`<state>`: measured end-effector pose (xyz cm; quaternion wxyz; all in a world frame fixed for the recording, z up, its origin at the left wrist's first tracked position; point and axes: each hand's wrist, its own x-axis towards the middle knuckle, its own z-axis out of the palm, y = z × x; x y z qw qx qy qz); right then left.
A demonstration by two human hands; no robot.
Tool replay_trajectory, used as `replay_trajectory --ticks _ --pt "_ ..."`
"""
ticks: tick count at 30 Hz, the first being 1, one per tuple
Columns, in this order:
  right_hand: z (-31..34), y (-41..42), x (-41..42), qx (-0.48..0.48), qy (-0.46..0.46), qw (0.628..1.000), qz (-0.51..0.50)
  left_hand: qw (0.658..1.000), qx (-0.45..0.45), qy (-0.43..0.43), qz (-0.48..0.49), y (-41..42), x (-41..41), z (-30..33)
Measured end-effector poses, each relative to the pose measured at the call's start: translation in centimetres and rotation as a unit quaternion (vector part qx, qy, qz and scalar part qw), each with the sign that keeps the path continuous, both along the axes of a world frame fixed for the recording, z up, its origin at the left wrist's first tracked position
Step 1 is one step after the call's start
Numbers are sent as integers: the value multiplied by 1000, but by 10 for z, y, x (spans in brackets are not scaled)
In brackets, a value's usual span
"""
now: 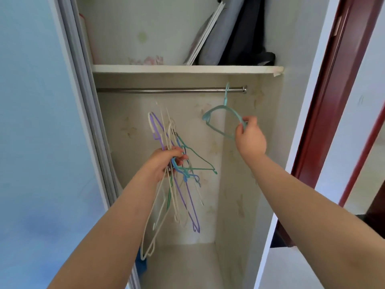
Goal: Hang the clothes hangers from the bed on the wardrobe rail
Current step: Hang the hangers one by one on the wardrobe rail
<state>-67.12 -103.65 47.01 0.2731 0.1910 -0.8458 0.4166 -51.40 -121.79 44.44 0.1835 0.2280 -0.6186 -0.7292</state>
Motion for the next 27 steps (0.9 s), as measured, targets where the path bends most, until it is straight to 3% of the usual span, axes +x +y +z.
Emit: replay_trajectory --ticks 4,10,14,20,23,25,27 --pt "25 -18 -27 43 -6 999 -25 999 33 25 -24 -17 -12 0" --pt "29 -28 -62 90 -53 993 -47 998 13 27 -62 -46 -20 -2" --pt "9 -27 -67 52 -90 990 -90 996 -23 5 -89 -54 -16 -9" --pt "-13 -29 -59 22 -77 985 -150 993 12 -19 -119 -62 -18 -29" --pt "-31 -39 -36 35 6 977 -211 989 53 -2 -139 -67 -19 -38" --pt "-51 -51 -18 57 66 983 -162 987 71 3 -146 -67 -18 -43" --pt "-74 -64 -7 113 -3 993 -44 985 81 1 -156 -68 -15 -49"
